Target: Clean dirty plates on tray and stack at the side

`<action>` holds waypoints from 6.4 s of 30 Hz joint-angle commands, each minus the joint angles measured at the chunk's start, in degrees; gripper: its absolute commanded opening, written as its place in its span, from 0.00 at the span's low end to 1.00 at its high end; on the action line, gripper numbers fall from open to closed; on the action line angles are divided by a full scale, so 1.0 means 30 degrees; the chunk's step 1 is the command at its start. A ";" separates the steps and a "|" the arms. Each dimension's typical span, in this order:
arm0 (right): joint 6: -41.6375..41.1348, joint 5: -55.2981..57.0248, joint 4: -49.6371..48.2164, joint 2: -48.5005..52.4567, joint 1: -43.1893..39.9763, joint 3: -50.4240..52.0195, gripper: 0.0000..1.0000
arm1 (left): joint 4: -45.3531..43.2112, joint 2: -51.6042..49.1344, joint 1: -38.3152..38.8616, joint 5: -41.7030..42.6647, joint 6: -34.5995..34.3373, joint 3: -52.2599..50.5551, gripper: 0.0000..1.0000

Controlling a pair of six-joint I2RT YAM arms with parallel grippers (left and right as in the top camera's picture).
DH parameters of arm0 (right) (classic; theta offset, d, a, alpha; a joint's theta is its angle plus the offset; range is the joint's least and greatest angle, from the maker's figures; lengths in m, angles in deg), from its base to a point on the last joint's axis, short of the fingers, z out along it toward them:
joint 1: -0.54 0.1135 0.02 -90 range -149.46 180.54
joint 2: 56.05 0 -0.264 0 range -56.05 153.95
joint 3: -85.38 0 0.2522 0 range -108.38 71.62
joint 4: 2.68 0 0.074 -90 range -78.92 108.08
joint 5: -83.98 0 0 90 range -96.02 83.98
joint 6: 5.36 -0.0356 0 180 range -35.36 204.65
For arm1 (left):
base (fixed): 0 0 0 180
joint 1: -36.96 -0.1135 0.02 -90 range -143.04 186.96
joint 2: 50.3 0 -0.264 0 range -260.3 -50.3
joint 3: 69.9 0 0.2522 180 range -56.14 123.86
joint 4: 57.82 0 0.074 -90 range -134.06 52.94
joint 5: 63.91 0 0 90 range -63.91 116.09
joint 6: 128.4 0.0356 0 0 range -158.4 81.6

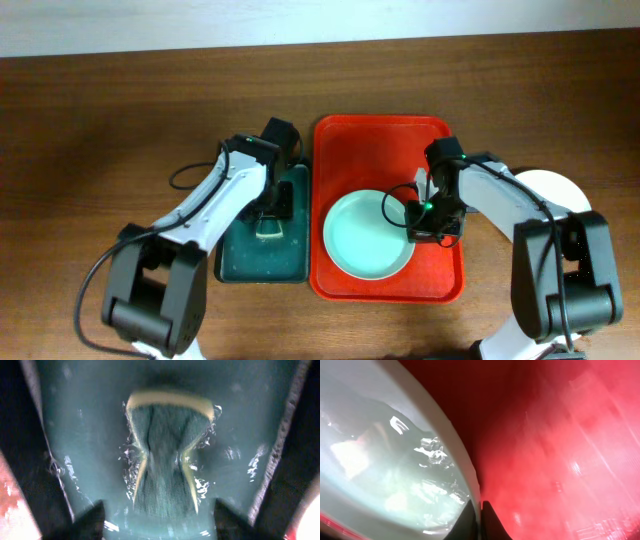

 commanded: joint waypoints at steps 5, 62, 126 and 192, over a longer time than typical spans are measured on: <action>-0.0889 0.4364 0.2280 -0.3869 0.3927 -0.5020 0.04 | 0.1625 0.6550 -0.2477 0.0532 0.0168 0.1741 1.00; -0.5595 2.1879 -0.2958 -0.3257 1.6028 -0.6776 0.04 | 0.3818 0.9500 -0.5209 -0.0765 0.0168 0.1734 0.99; 0.5508 0.0962 -0.2251 -3.0607 -0.2514 0.5202 0.98 | 0.3818 0.9500 -0.5209 -0.0765 0.0168 0.1734 0.99; 0.5508 0.0838 -1.6961 -3.3878 -0.2514 1.9730 0.98 | -1.8848 3.5671 -0.5370 -0.0415 0.4255 -2.5755 0.99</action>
